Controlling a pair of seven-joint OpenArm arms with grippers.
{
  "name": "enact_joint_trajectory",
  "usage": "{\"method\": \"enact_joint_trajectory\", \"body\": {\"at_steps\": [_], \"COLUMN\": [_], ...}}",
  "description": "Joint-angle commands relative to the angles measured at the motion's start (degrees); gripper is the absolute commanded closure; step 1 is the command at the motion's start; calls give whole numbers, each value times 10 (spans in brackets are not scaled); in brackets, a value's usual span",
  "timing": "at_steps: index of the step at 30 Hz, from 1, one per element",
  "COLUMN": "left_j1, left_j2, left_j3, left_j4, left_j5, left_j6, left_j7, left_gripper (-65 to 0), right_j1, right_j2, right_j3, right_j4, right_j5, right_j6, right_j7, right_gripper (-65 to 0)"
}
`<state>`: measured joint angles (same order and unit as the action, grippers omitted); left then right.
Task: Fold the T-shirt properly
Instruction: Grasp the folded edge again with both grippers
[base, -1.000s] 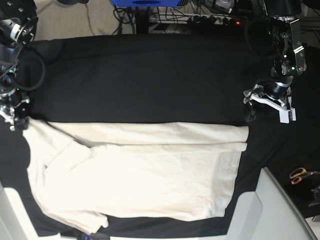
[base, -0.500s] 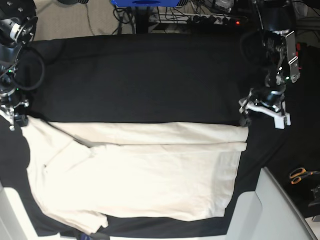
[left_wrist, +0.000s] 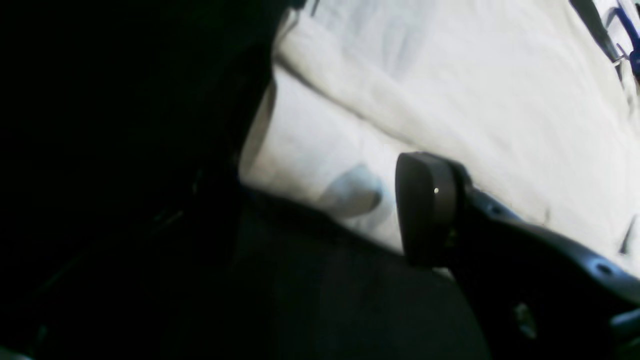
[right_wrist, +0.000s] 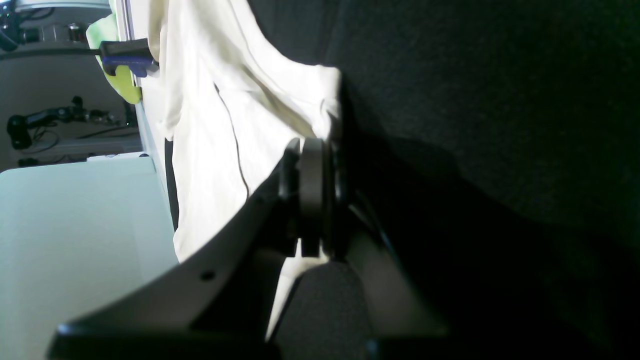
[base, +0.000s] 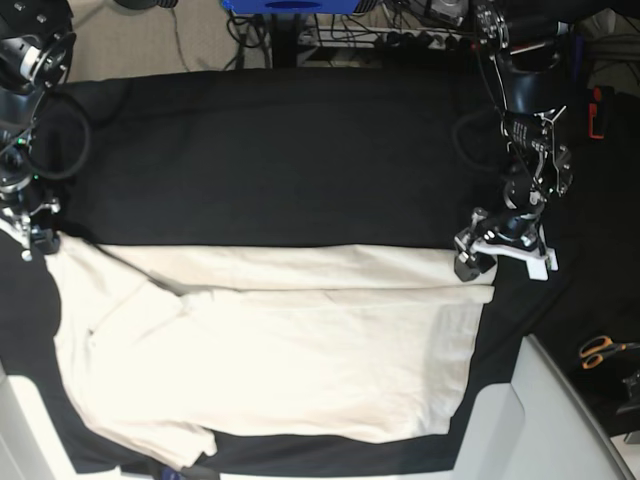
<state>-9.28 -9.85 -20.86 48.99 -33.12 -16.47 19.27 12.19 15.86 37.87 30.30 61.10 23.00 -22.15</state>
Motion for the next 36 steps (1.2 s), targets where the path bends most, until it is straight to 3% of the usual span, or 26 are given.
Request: {"method": "enact_joint_trajectory", "body": {"at_steps": [1, 11, 13, 16, 17, 21, 26, 33, 36], "left_j1": [-11, -44, -43, -42, -42, -38, -2, 55, 63], "left_j2": [1, 4, 3, 1, 0, -9, -13, -30, -37], "left_j3": [2, 2, 2, 2, 2, 8, 8, 10, 44], "left_j4": [-4, -71, -71, -73, -74, -72, -33, 32, 33], "left_j5": [2, 2, 2, 4, 5, 6, 6, 6, 6], "left_j6": [1, 1, 1, 1, 1, 2, 2, 2, 2], "left_j7": [13, 12, 12, 12, 12, 13, 17, 19, 19], "left_gripper": [-443, -423, -323, -58, 0, 0, 0, 0, 0], "right_j1": [10, 10, 9, 8, 8, 7, 11, -9, -16], "right_j2": [9, 9, 9, 9, 9, 9, 10, 10, 10], "right_j3": [-1, -1, -1, -1, -1, -1, 5, 5, 5], "right_j4": [6, 6, 6, 6, 6, 6, 15, 111, 118], "right_j5": [6, 6, 6, 6, 6, -3, -81, -103, -103], "right_j6": [7, 7, 7, 7, 7, 7, 9, 7, 5], "right_j7": [-1, 0, 0, 0, 0, 0, 1, 1, 0], "right_gripper": [-2, -2, -2, -2, -2, -2, -2, -2, -2]}}
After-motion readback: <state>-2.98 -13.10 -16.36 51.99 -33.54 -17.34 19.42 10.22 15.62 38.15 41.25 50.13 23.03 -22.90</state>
